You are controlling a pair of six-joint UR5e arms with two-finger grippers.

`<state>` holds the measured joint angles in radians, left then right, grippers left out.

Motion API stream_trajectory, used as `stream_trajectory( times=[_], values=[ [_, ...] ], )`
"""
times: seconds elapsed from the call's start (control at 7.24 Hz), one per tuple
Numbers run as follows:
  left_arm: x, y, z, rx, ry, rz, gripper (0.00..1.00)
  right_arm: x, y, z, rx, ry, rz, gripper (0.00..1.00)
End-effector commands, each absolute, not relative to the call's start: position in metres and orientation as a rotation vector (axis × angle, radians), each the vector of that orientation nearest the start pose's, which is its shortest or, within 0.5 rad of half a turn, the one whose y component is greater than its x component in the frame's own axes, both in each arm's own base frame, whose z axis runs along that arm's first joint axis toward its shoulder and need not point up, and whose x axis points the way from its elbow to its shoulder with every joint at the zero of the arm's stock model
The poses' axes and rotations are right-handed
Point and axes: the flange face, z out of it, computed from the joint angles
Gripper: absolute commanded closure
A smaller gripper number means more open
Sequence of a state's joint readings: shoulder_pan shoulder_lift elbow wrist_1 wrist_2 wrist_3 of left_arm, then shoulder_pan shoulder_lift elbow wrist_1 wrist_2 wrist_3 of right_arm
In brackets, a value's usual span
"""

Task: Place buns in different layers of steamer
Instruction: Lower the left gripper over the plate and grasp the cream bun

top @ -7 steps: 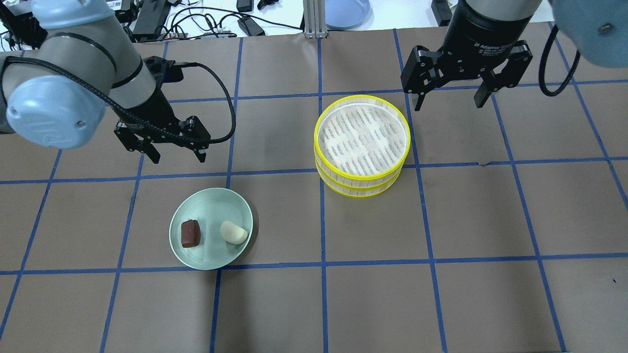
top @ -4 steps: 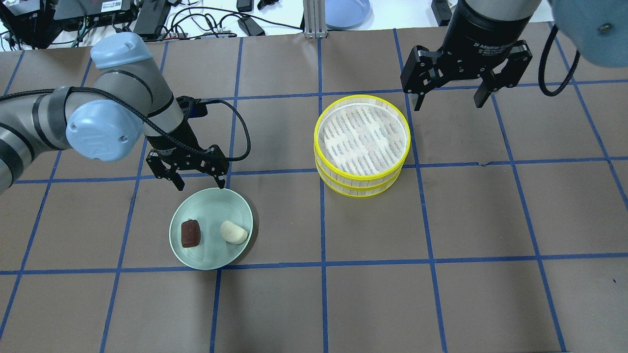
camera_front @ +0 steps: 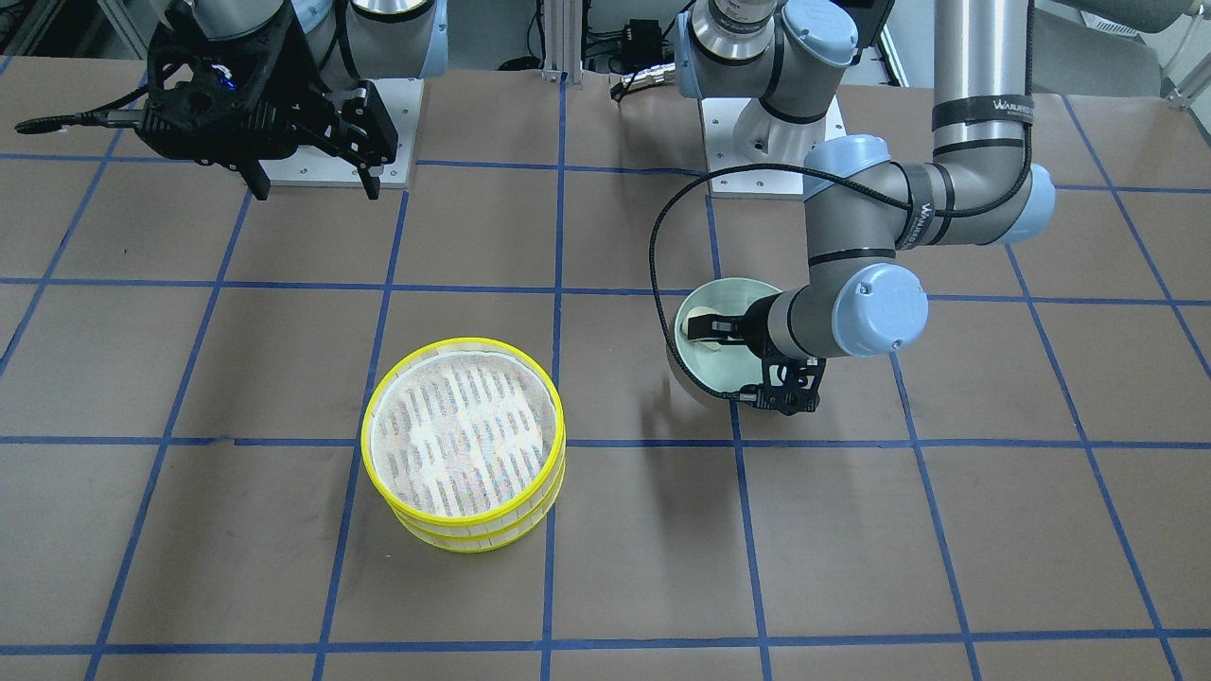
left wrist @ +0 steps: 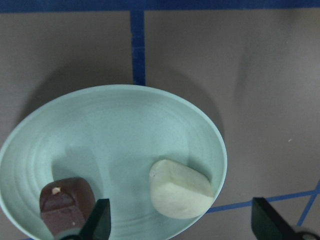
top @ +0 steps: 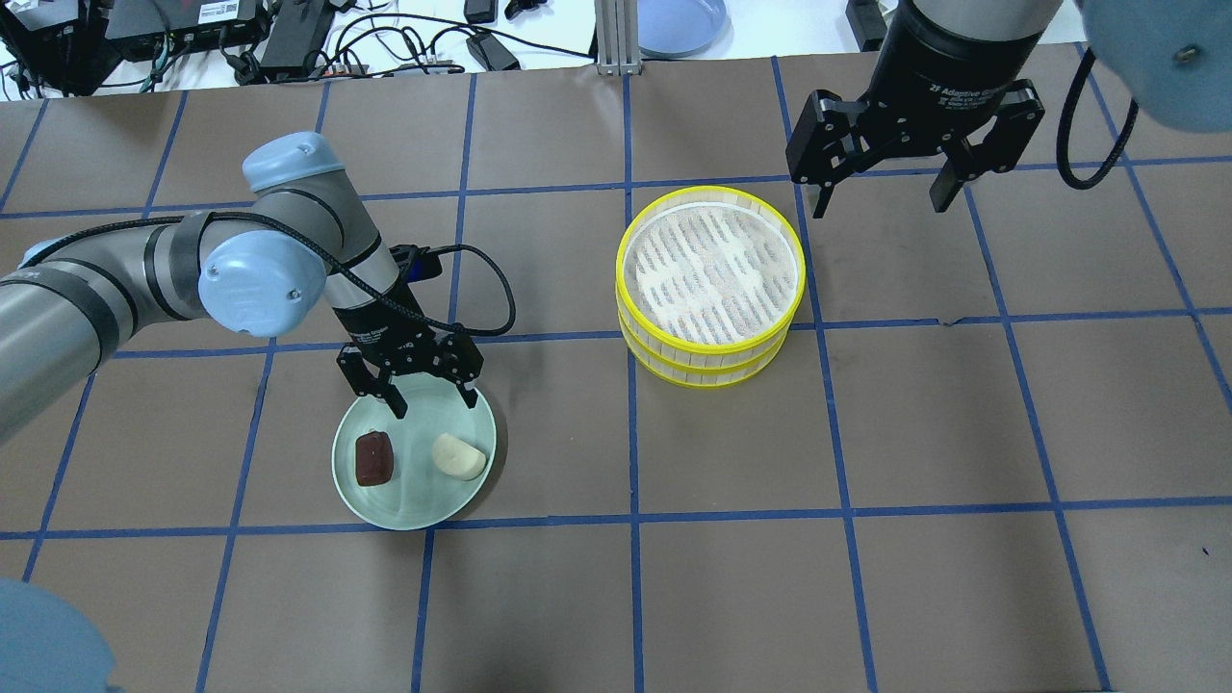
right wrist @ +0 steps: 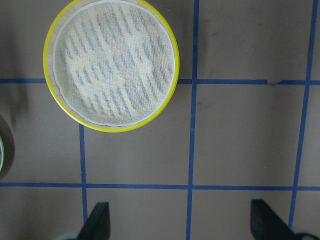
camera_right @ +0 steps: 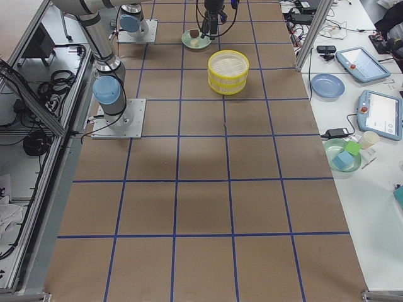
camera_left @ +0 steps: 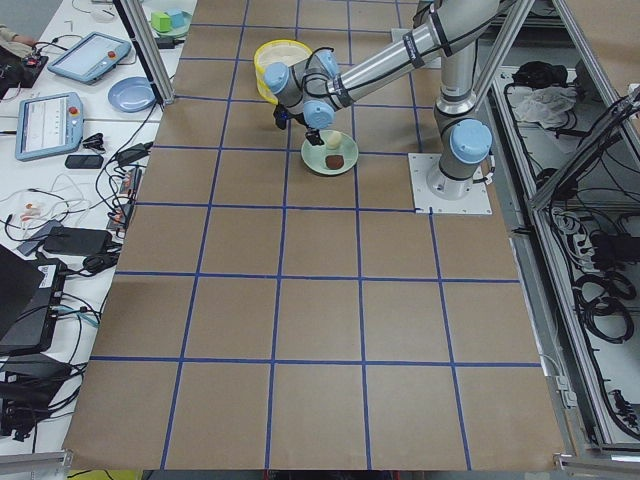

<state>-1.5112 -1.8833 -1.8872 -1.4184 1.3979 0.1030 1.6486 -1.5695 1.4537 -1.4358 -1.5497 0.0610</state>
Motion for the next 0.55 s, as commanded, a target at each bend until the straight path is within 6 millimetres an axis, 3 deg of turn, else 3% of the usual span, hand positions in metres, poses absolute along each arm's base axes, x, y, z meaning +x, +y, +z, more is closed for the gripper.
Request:
stream_trajectory(
  times=[0.0,0.28,0.41],
  values=[
    [-0.122,-0.488,0.179,-0.011,3.237,0.867,0.07,0.172,-0.475,0.529,-0.026,3.124,0.038,0.00],
    [-0.122,-0.488,0.168,-0.018,3.225,0.902,0.11,0.173,-0.475,0.529,-0.026,3.125,0.040,0.00],
    [-0.122,-0.487,0.166,-0.074,3.205,0.927,0.39,0.172,-0.475,0.529,-0.024,3.124,0.038,0.00]
  ],
)
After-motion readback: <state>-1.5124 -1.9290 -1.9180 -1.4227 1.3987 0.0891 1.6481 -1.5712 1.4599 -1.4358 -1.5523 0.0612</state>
